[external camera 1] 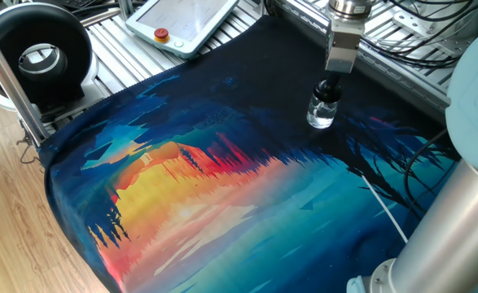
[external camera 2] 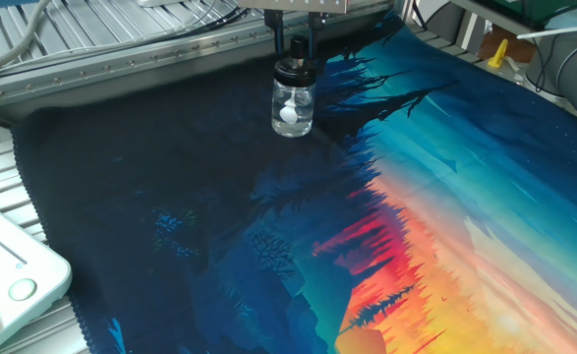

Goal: Unscrew the lid from the jar

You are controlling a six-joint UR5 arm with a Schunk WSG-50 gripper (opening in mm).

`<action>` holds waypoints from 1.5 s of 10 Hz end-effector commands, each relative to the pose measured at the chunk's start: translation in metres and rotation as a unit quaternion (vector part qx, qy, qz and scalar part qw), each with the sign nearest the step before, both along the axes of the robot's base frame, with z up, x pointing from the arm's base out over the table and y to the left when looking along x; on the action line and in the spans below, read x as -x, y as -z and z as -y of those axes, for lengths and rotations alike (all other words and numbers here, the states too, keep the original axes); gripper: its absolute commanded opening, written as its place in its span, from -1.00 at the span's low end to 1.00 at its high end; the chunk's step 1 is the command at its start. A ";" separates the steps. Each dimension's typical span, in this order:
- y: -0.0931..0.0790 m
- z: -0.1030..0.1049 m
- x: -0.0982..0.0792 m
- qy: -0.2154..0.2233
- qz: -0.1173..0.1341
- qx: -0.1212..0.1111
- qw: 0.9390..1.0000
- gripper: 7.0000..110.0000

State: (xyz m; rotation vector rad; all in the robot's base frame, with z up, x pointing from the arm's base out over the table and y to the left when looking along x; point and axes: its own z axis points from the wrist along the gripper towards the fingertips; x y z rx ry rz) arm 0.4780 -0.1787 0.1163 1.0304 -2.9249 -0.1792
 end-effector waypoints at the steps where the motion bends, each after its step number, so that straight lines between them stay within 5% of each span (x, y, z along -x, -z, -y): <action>1: -0.001 -0.001 0.000 0.008 -0.002 -0.003 1.000 -0.28; 3: -0.001 0.000 0.001 0.012 -0.003 -0.001 1.000 -0.28; 4: -0.001 -0.001 0.001 0.014 -0.003 0.000 1.000 -0.71; 14: -0.003 -0.002 0.001 0.022 -0.002 0.009 1.000 -0.71; 15: -0.002 -0.003 0.001 0.024 -0.002 0.009 1.000 -1.00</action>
